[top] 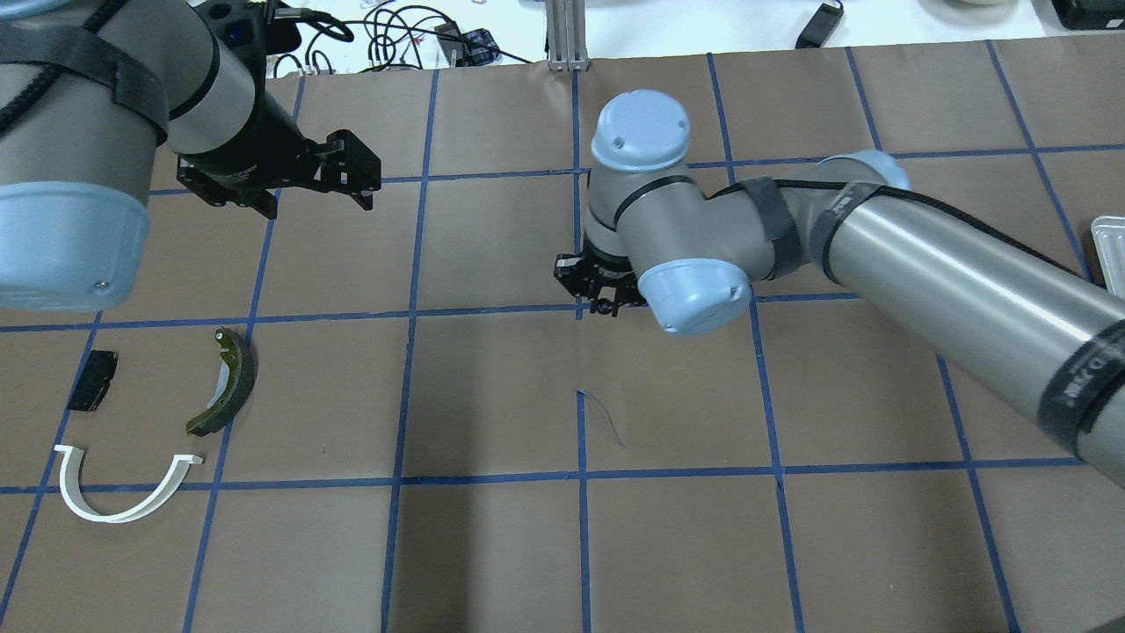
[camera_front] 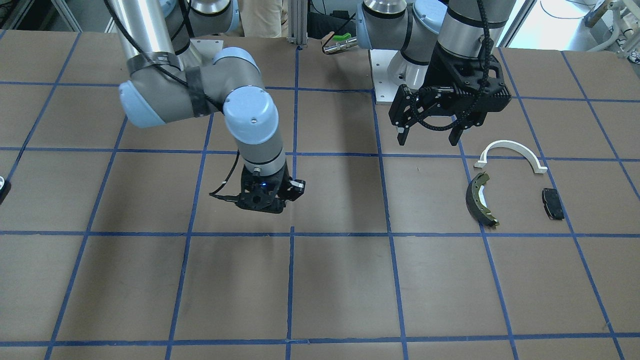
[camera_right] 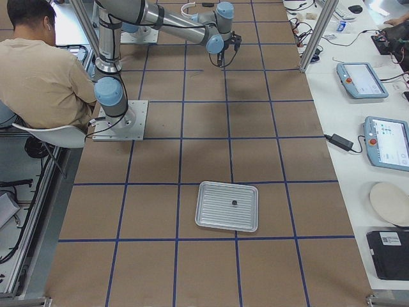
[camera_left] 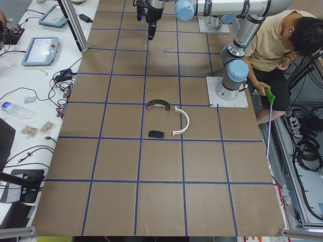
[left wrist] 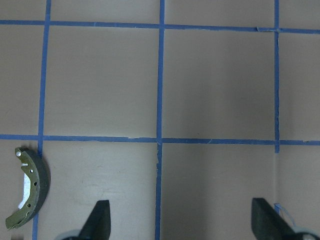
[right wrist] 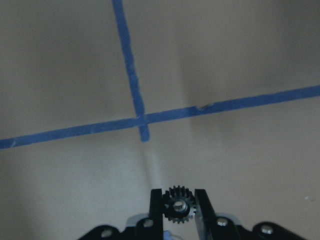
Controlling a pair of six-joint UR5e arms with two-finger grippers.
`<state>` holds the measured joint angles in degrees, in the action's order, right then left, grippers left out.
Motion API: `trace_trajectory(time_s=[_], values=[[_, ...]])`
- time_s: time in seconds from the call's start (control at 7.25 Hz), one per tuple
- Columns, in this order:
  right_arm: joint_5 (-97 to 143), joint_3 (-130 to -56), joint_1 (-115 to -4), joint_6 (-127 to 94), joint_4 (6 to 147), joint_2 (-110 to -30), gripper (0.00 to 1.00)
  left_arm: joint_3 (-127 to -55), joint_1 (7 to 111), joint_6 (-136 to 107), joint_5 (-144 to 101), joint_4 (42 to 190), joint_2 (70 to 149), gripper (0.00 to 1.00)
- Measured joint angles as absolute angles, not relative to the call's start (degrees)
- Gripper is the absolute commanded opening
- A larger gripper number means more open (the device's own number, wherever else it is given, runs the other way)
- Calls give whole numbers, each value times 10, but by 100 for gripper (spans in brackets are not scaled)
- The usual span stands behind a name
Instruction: Place bearing gear from tray to pile
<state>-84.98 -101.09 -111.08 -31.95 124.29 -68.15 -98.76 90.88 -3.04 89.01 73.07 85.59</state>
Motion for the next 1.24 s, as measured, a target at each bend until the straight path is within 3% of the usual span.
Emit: trace_trajectory(time_s=[0.14,0.28,0.69,1.24], values=[[-846,-1015,-1137,-373,1268,-664,85,-988,909,-31,890,733,855,100],[-838,-1018,-1148,-406,1287,-650,100,-989,909,-32,890,737,854,100],[-835,-1005,-1081,-314,1293,-648,100,-994,910,-38,881,738,865,100],[-887,-970,-775,95,1229,-674,100,-1003,939,-71,882,756,898,100]])
